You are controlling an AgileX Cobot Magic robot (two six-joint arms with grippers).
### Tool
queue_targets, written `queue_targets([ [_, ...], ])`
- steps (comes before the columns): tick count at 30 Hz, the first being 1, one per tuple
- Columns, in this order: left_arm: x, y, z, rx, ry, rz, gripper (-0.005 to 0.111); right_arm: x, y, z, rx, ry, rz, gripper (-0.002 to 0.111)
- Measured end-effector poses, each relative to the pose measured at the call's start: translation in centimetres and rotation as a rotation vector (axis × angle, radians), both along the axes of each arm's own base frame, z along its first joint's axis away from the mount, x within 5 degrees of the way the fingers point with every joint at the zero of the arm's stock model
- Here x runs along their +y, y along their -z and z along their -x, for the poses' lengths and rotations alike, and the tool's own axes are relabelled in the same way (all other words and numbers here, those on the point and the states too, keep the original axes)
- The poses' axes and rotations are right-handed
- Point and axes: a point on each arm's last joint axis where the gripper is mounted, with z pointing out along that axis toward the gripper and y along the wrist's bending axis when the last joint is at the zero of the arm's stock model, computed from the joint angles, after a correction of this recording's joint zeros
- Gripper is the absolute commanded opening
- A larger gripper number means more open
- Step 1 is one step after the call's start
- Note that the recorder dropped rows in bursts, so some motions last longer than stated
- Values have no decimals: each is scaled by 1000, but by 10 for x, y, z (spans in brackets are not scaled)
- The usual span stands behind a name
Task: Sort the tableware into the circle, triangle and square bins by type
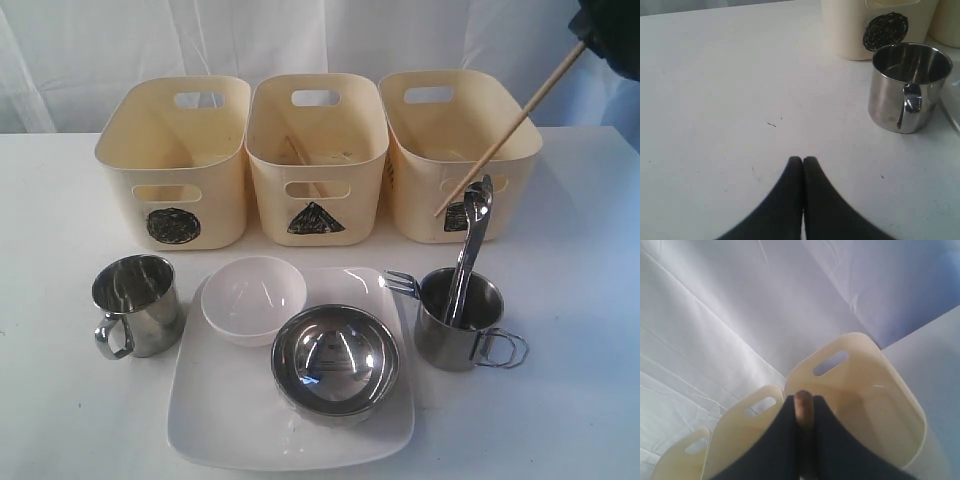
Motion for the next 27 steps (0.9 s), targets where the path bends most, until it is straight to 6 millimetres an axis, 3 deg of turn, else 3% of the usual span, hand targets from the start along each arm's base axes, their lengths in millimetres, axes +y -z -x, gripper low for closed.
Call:
queue_targets([
  [17,0,0,0,0,0,0,0,64,-21,-79,-98,-63,-21,0],
  [23,0,0,0,0,0,0,0,88,-6,-112,-117,-98,54,0],
  [27,0,0,0,0,0,0,0,105,15,-129,-101,-119,103,0],
])
